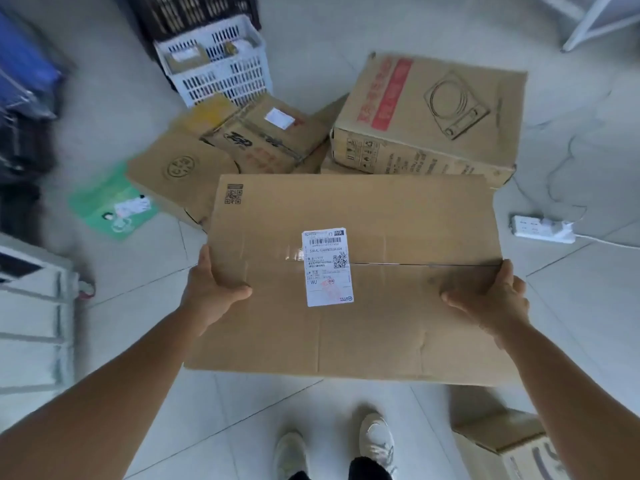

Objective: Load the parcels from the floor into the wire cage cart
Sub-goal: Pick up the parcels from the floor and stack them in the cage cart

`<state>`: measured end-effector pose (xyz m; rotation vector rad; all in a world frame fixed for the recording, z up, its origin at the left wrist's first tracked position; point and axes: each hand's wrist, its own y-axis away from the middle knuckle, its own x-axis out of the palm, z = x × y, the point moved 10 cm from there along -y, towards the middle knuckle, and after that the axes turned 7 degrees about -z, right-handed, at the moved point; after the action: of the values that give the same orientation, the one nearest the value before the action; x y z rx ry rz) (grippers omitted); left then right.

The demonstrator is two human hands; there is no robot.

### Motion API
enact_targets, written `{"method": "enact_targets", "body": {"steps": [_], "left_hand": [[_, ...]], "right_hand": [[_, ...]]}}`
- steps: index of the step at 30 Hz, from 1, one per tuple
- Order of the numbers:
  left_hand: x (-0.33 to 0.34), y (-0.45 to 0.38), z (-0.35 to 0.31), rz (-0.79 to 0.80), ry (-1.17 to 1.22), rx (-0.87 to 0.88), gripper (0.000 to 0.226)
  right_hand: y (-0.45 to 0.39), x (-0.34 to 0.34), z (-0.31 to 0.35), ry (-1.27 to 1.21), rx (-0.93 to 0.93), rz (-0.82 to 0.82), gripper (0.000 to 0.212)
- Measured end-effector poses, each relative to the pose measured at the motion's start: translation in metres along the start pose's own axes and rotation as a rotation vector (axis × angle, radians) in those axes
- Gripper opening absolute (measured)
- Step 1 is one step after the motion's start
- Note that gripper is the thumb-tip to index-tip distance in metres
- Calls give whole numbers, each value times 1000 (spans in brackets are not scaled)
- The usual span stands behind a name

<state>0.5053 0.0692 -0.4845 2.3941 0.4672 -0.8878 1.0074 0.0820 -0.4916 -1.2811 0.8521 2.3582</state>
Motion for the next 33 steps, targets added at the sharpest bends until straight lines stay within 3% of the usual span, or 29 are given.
{"method": "enact_targets", "body": {"steps": [3, 8, 12, 18, 33], "left_hand": [[-55, 15, -14, -67, 20, 7, 100], [-144, 48, -32, -210, 84, -9, 117], [-210, 77, -41, -338, 93, -26, 107], [-300, 134, -41, -482, 159, -72, 112], [-485, 301, 14, -872, 275, -212, 101]], "right_hand": [[21, -28, 48, -9, -56, 6, 114], [50, -67, 130, -73, -207, 28, 121], [73, -94, 197, -98, -331, 62, 124], [117, -128, 294, -148, -574, 90, 123], [303, -132, 463, -209, -931, 286, 113]]}}
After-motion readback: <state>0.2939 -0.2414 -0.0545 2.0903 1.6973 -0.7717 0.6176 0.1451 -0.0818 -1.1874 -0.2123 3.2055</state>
